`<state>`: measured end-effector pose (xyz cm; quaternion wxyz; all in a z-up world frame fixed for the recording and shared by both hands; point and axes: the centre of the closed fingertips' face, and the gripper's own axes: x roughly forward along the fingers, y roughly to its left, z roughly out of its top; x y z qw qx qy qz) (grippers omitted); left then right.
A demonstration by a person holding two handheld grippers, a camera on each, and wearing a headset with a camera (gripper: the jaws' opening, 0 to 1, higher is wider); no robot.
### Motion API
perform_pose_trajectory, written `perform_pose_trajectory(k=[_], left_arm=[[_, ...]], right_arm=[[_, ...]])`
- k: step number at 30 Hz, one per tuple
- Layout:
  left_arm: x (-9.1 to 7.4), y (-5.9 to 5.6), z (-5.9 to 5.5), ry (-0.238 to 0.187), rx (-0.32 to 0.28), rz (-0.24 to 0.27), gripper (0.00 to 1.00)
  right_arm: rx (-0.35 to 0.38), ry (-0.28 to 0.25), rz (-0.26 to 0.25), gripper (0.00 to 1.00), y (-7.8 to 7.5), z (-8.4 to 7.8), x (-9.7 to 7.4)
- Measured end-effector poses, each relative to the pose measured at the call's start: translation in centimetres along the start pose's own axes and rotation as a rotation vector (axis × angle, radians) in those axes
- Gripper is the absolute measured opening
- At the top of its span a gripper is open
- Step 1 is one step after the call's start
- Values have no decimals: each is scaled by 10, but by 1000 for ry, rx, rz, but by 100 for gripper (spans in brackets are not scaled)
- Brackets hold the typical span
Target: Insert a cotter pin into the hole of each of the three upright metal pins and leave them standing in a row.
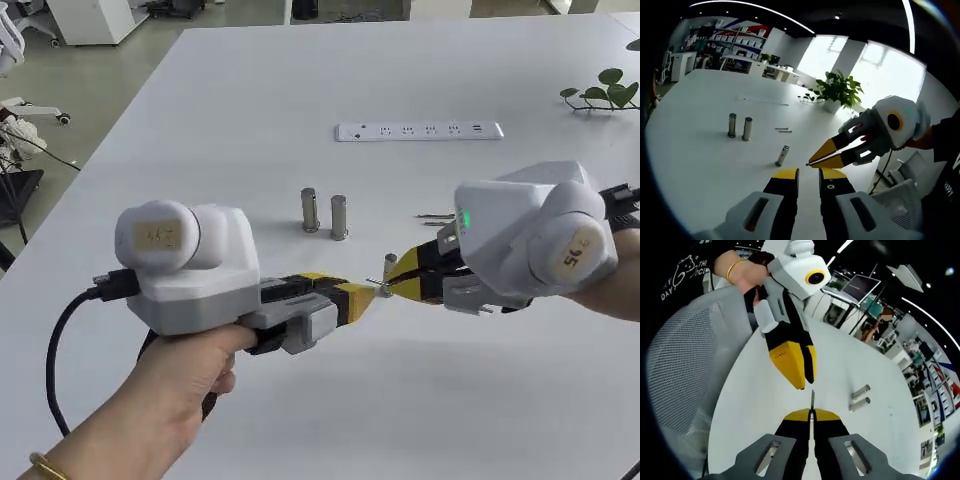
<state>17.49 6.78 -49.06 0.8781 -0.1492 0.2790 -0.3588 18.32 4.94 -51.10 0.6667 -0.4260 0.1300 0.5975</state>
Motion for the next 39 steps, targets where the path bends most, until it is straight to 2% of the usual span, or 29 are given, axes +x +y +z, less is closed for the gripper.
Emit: perform_pose_trajectory(k=[9, 17, 22, 26, 28, 32, 35, 39], left_arm=[[0, -4, -2, -1, -54, -17, 8], [1, -2, -3, 1, -68, -10, 1], [1, -1, -4, 3, -93, -19, 0], [0, -2, -5, 3, -66, -20, 0], [-1, -2, -5, 4, -24, -26, 0], [-2, -2, -3, -3, 17, -30, 0], [-2, -2, -3, -1, 48, -31, 0], [-3, -1, -6, 2, 120, -31, 0]], right_arm=[[-59, -10, 10, 0, 7, 9, 1], [-61, -23, 10, 0, 9, 15, 2], [-60, -23, 8, 0, 10, 16, 2], [-58, -23, 6, 0, 11, 16, 3], [-53, -27, 4, 0, 11, 17, 3], [-50, -40, -3, 0, 10, 18, 3], [2, -56, 3, 0, 10, 19, 4], [76, -78, 17, 0, 11, 18, 5]])
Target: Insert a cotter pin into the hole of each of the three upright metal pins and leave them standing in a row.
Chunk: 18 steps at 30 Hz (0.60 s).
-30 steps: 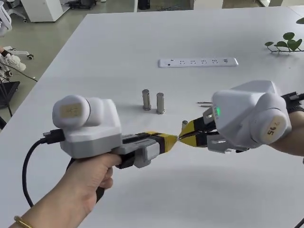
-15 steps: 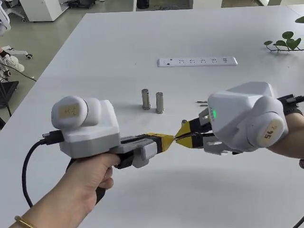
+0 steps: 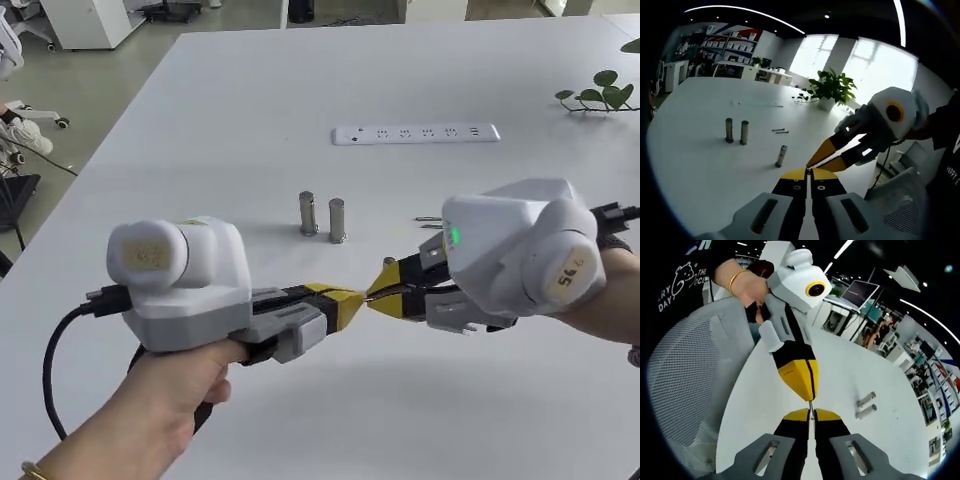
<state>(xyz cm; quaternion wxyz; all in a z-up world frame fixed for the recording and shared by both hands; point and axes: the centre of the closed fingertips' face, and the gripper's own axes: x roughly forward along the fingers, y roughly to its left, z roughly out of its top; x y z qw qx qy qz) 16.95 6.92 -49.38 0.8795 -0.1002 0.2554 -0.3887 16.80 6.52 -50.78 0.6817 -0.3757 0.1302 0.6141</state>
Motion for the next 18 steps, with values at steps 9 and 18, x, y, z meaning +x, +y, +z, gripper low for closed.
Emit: perform_pose_trajectory(k=[9, 18], left_arm=[[-4, 0, -8, 26, 140, -19, 0], [-5, -13, -13, 48, 234, -113, 0]], right_arm=[[210, -52, 74, 3, 8, -4, -1], [376, -158, 195, 8, 20, -3, -6]])
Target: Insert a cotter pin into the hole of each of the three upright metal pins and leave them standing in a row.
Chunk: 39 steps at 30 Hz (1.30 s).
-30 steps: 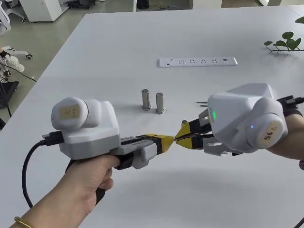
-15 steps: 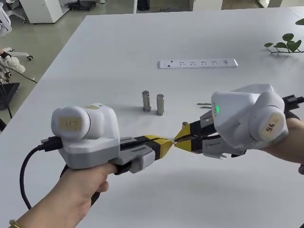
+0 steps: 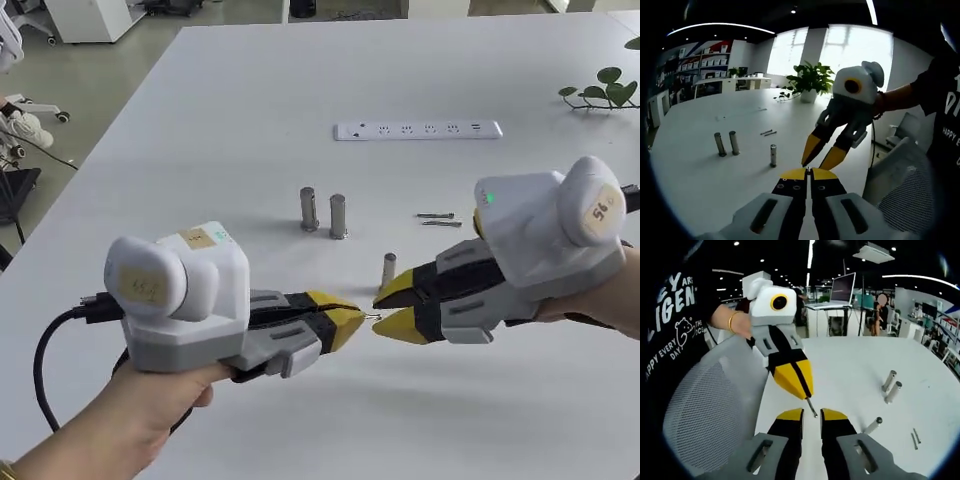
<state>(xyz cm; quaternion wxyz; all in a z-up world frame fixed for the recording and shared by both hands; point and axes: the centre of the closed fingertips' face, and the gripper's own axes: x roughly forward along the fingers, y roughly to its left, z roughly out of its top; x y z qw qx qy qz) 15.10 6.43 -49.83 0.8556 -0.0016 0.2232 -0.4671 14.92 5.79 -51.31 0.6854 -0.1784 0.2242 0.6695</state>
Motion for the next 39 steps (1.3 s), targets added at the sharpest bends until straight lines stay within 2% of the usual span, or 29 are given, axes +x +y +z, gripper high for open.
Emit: perform_pose_trajectory(k=[6, 10, 12, 18, 25, 29, 36, 39], left_arm=[[2, -11, 0, 4, 24, -68, 0], [3, -17, 1, 4, 28, -99, 0], [4, -20, 0, 7, 33, -113, 0], [3, -24, 2, -1, 46, -133, 0], [0, -25, 1, -2, 57, -141, 0], [-1, -24, 0, 3, 64, -138, 0], [4, -24, -5, 12, 70, -117, 0], [5, -25, -6, 12, 74, -110, 1]], right_arm=[[13, -17, 43, 4, 8, -2, -3], [-8, -4, 73, 3, 14, -5, -4], [-19, 4, 74, 0, 14, -6, -4], [-38, 21, 91, 0, 18, -9, -5], [-64, 29, 103, 0, 23, -8, -5], [-85, 50, 102, 0, 27, -6, -4], [-182, 149, 95, 0, 29, -13, -3], [-202, 171, 92, 0, 28, -15, -5]])
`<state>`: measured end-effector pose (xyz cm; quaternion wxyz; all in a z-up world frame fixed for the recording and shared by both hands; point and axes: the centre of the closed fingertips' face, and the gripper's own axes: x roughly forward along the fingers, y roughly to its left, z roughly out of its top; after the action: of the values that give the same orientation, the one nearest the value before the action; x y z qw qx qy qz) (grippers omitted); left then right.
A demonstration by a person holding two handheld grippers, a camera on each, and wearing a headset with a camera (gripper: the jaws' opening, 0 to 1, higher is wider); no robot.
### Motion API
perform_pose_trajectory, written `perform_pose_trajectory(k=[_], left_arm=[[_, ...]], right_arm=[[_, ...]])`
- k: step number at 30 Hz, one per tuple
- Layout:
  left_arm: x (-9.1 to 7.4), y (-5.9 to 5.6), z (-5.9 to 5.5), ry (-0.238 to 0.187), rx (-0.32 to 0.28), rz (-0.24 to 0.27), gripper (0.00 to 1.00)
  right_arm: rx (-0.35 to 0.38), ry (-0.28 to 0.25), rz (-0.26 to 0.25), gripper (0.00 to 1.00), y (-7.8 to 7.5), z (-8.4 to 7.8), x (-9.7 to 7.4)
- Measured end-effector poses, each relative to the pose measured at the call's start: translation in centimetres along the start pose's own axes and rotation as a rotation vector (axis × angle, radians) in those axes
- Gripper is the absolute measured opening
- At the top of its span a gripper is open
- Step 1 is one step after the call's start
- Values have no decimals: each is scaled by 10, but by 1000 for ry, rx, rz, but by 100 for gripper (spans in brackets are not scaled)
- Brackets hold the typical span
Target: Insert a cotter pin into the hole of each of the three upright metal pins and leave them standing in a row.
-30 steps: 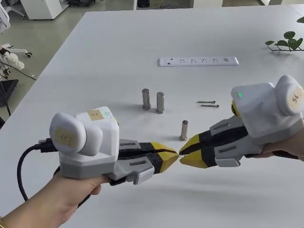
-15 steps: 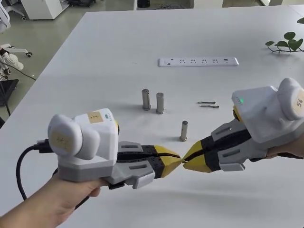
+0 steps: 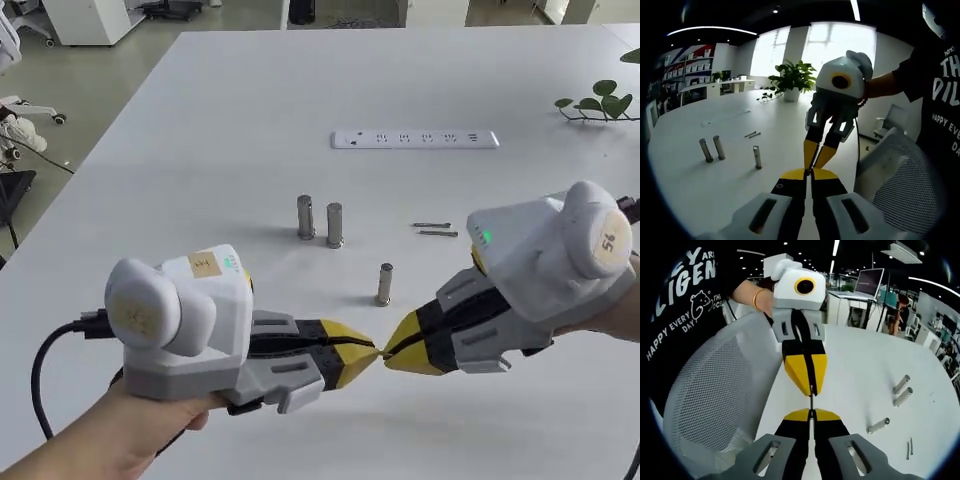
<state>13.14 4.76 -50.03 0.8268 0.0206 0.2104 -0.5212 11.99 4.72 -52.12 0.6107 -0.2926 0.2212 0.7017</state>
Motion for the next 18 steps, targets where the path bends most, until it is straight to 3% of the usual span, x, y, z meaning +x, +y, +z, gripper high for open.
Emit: perform_pose_trajectory(k=[11, 18], left_arm=[[3, 13, -3, -3, 8, 68, 10], [0, 26, -8, 1, 1, 142, 21]], right_arm=[[-28, 85, -42, 0, -17, -18, -4], [-7, 177, -123, 0, -44, -40, -13]])
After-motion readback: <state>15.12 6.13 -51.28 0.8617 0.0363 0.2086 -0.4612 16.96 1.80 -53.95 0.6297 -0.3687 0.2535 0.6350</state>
